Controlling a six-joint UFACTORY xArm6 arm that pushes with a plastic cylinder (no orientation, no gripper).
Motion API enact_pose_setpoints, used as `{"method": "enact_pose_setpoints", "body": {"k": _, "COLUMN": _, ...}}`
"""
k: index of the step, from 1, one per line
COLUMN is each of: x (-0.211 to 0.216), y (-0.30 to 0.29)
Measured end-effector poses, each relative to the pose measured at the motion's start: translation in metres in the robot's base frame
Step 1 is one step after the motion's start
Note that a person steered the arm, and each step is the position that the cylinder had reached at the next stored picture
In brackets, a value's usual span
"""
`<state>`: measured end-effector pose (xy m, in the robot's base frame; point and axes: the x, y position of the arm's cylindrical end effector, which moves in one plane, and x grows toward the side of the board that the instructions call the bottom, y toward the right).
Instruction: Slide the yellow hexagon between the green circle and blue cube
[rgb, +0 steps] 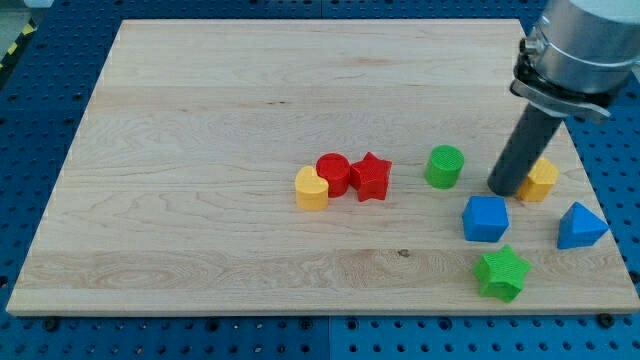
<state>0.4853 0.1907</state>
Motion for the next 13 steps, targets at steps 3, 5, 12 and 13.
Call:
{"method": "enact_pose_setpoints", "body": {"k": 3, "x": -0.051, "y": 0.048}}
{"method": "enact_pose_setpoints", "body": {"k": 5, "x": -0.008, "y": 0.087}}
{"method": "enact_pose_setpoints", "body": {"k": 12, "x": 0.003, "y": 0.044}}
{"method": "enact_pose_setpoints", "body": {"k": 13, "x": 0.005, "y": 0.044}}
